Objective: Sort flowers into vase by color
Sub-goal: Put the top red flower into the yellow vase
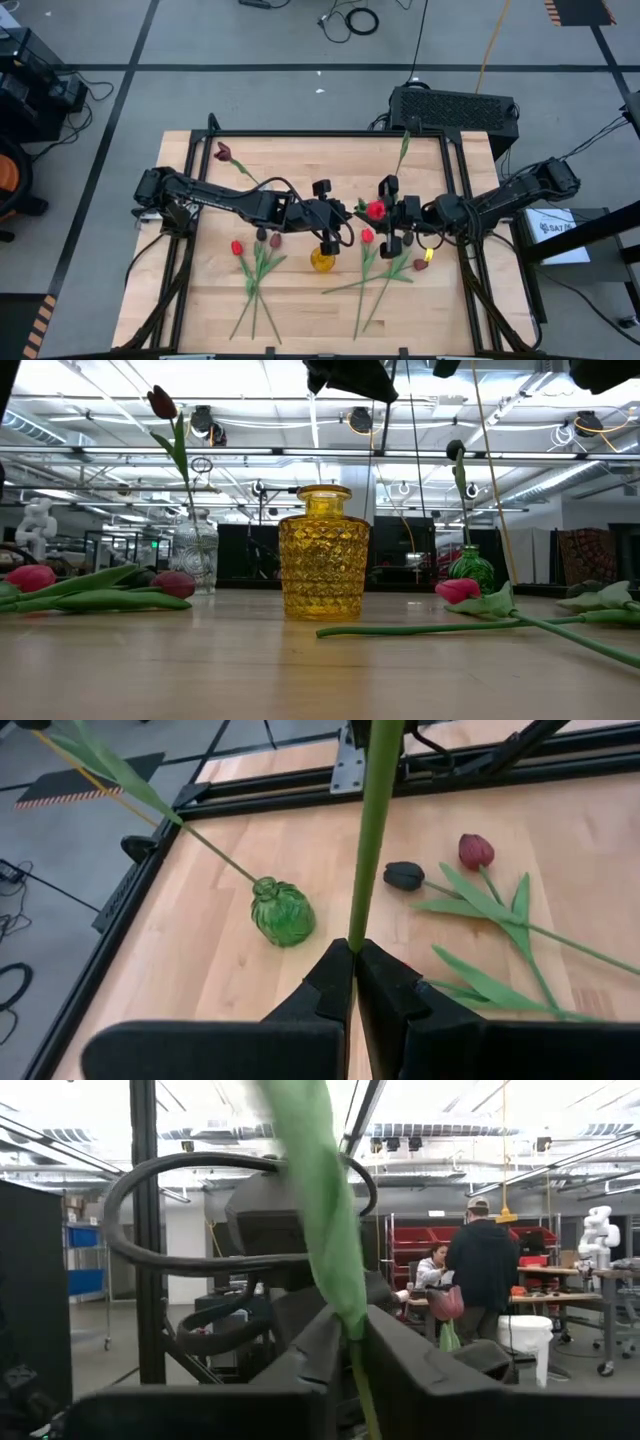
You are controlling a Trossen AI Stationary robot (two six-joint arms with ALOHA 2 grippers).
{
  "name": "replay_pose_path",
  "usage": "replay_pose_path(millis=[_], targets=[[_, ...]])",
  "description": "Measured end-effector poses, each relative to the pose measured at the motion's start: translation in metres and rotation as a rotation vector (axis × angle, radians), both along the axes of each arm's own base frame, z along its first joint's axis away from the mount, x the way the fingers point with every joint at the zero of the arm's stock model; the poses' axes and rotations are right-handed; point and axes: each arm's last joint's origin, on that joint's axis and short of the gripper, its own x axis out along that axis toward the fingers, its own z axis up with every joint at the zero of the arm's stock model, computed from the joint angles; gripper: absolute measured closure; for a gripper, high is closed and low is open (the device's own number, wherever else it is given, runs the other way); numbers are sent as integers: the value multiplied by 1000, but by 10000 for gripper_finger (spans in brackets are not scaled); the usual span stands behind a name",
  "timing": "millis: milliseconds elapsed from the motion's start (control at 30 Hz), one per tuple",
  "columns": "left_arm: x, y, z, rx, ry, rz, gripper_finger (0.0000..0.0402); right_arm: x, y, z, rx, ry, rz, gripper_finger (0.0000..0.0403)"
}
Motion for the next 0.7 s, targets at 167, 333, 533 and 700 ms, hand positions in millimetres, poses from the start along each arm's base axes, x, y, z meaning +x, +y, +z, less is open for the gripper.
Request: replay_pose_path(millis=[167,333,533,700], targets=[[-1,-1,-1,-20,11,11,386,0,-1,-1,10,15,-42,393],[-3,-4,0,-54,6,26,360,-1,-2,-1,13,29,-49,399],[-20,-7,7,-96,70,41,282,-6,-3,3,29,38,-43,401],[-35,-18,17,-94,95,10,226,-7,-5,2,70,69,-43,402]])
